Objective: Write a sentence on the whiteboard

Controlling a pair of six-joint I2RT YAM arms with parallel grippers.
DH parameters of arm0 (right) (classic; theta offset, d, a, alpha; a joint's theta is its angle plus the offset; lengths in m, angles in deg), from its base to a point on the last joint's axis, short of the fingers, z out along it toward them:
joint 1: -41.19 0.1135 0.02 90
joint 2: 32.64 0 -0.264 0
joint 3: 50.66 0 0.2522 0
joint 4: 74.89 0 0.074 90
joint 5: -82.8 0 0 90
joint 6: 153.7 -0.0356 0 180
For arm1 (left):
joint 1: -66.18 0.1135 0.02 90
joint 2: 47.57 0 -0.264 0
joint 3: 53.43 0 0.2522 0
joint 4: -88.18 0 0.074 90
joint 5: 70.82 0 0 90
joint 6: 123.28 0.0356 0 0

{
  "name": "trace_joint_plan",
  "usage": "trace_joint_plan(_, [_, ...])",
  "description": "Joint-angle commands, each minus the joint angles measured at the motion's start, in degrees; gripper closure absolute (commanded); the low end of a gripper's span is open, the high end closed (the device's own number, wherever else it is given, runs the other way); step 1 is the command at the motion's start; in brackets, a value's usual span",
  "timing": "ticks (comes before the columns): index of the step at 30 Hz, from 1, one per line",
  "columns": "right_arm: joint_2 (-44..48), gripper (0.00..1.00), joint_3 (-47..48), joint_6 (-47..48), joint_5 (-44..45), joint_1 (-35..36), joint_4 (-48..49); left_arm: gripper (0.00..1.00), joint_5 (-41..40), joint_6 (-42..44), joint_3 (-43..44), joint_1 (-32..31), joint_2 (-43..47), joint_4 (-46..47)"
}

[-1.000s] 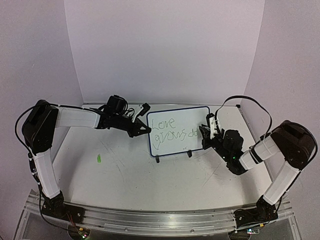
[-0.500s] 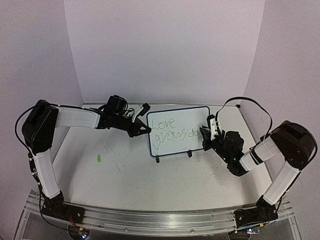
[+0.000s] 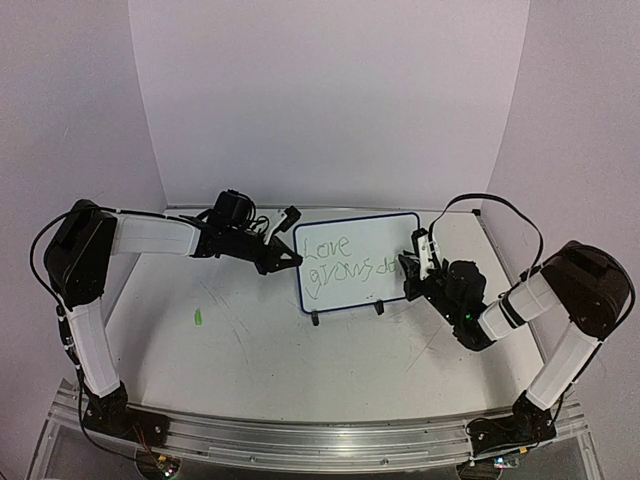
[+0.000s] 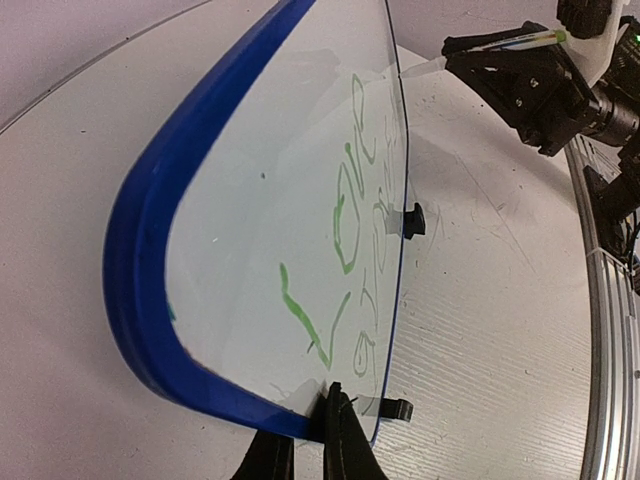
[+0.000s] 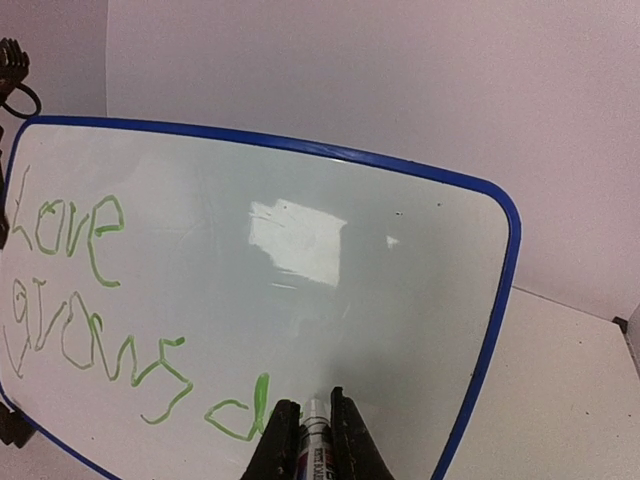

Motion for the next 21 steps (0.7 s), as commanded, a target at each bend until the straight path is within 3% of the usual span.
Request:
trace_joint_plan(1, [-0.02, 1.0, 2.08, 0.95, 1.4, 0.35, 2.07, 1.0, -12.18, 8.09, -2.22, 0.36, -5.02, -10.18])
trace_joint_plan(21, [-0.3, 1.0, 3.33, -0.42, 7.17, 0.3, -3.66, 1.0, -12.25, 8.15, -2.38, 0.36, -4.43, -10.39])
